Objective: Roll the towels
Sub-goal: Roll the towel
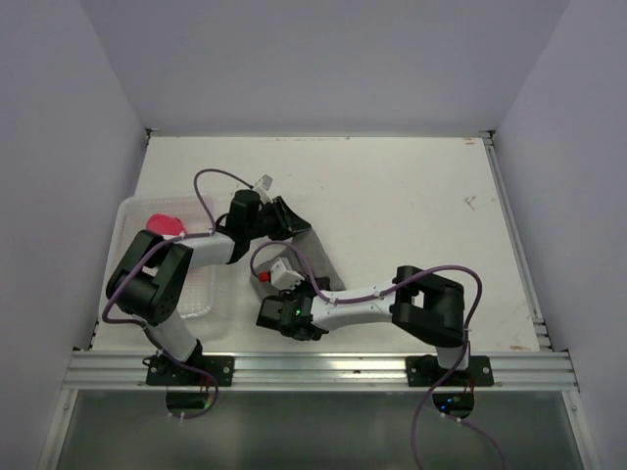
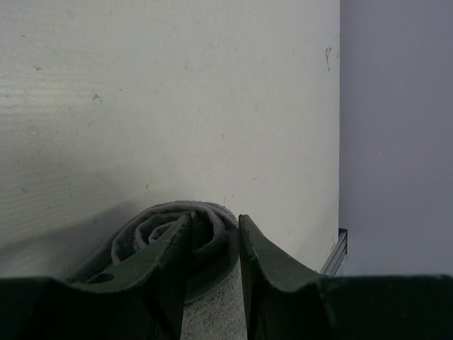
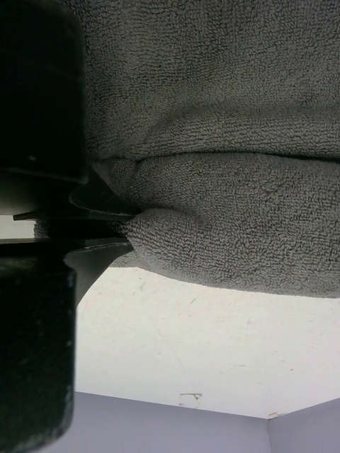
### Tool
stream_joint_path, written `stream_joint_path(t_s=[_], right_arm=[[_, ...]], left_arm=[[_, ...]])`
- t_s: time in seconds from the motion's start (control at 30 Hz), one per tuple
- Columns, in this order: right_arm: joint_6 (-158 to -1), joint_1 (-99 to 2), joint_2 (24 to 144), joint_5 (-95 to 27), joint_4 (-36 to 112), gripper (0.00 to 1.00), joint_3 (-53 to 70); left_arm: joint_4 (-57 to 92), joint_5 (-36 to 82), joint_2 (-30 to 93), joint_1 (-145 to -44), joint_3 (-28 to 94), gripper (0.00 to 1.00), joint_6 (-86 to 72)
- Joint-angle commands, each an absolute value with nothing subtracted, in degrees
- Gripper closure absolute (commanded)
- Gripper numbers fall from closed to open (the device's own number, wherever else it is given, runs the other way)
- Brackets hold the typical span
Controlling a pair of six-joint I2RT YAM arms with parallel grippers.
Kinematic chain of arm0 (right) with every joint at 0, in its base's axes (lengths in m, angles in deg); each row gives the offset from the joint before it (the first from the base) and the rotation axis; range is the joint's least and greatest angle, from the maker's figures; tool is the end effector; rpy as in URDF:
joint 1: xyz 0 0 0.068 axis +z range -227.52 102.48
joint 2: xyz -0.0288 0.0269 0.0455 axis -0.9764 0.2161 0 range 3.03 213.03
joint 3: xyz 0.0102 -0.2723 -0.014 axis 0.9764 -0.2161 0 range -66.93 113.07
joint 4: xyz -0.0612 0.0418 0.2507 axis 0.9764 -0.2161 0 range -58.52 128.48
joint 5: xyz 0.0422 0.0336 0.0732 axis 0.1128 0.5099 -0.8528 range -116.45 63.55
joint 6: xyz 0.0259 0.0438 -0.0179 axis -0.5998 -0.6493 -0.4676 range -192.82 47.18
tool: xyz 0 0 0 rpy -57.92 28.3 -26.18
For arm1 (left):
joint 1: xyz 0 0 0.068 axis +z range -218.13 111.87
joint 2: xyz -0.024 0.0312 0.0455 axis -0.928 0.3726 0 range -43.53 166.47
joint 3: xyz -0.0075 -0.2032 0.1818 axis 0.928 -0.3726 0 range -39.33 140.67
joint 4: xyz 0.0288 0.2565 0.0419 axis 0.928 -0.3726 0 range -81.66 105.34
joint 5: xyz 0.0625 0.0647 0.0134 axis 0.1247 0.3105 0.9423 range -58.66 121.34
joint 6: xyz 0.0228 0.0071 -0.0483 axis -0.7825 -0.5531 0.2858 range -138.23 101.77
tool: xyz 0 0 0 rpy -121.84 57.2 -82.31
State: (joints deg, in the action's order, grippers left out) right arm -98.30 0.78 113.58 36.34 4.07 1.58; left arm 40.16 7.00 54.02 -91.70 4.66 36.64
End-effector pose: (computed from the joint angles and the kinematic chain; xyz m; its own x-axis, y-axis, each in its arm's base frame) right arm 0.1032 0.3421 0.1535 -0.3524 -0.7317 -0.5835 -0.2813 0.6775 -0.6796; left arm 0.3075 -0.1501 0.1625 -0.8225 -0.4542 -0.3423 0.0396 0.5546 -0.8311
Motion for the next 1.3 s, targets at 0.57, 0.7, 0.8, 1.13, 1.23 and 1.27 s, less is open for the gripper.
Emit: stream_joint_path(t_s=[0.57,0.7,0.8,1.13,1.23,1.27], right_arm=[[-101.65,1.58,115.80,32.53,7.45,1.00,1.01],[-102.27,1.67,115.27,32.09,8.16,1.00,0.04],[-102.35,1.67,115.36,31.83,8.33,1.00,-0.13],[-102.97,1.58,115.45,30.33,9.12,1.00,-0.40],[-103.23,1.67,115.45,30.16,9.30,1.00,-0.75],[-103.15,1.58,115.36,30.07,9.39,1.00,-0.84]], left_arm=[[52.80,-0.13,55.26,-95.28,2.60,0.61,33.89],[49.97,1.72,55.51,-96.08,2.86,0.61,32.22],[48.84,2.07,56.92,-96.60,2.77,0.61,31.78],[36.62,15.25,55.70,-96.08,2.68,0.60,24.31],[32.50,18.15,52.54,-94.06,5.39,0.58,21.33],[31.00,19.03,51.40,-93.62,6.63,0.57,20.36]])
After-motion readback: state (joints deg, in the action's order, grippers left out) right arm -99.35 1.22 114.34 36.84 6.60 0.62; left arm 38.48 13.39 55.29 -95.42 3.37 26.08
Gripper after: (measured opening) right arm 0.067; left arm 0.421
